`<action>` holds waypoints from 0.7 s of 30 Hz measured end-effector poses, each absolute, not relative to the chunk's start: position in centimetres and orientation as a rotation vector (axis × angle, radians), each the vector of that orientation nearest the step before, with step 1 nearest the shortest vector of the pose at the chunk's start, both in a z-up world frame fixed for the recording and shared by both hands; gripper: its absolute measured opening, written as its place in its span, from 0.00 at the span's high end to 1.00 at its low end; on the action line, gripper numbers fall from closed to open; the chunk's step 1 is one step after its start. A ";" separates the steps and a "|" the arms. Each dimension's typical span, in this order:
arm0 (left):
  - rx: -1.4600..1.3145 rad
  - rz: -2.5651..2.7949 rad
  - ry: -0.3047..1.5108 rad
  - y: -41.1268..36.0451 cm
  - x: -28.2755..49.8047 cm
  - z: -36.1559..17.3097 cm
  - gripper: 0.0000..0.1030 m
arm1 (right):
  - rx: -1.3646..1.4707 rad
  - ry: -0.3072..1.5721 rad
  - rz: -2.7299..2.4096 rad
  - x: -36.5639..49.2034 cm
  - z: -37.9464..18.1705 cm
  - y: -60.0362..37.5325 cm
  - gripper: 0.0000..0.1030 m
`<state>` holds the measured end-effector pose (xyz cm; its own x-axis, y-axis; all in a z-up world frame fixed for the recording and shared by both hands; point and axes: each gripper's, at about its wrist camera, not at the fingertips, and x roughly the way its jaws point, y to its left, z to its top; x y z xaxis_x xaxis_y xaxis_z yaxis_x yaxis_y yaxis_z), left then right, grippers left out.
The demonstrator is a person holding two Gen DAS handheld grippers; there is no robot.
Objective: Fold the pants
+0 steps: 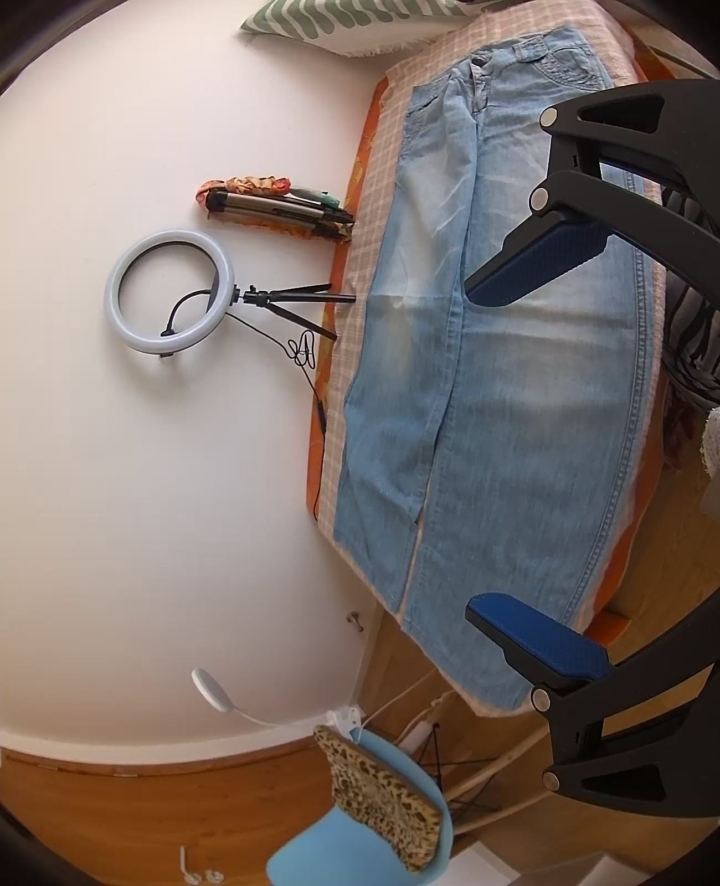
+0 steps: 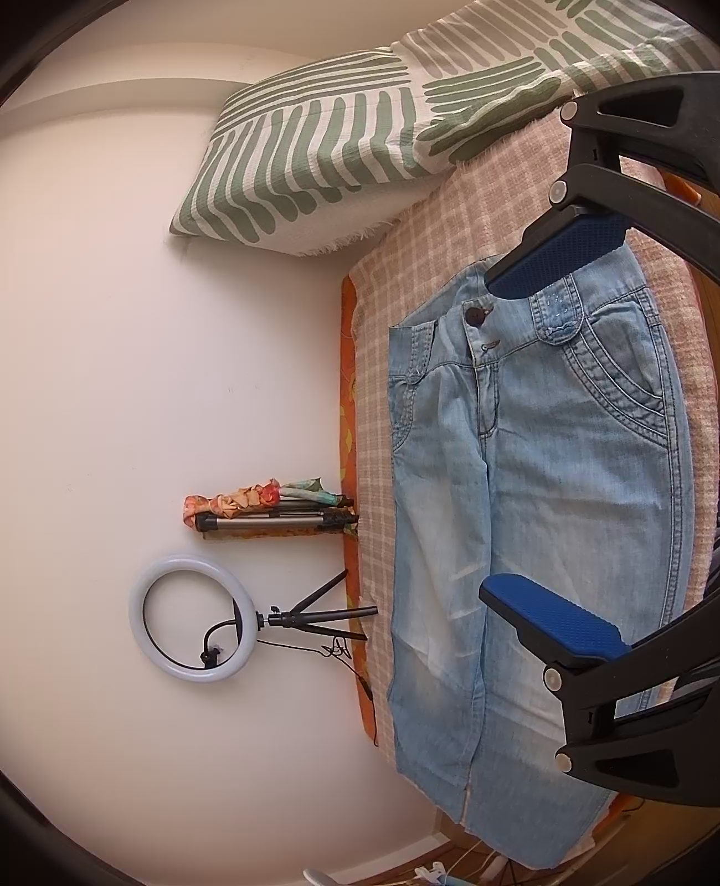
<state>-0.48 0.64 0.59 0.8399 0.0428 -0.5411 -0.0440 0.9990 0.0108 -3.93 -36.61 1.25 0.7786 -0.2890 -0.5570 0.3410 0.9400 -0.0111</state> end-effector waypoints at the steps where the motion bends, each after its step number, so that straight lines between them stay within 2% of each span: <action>1: -0.001 0.048 0.572 0.5 -0.5 0.5 0.00 | 0.094 0.587 -0.341 -3.9 1.2 -36.6 0.02; 21: -0.006 0.048 0.574 0.6 -0.5 0.4 0.00 | 0.095 0.591 -0.336 -3.8 1.1 -36.5 0.02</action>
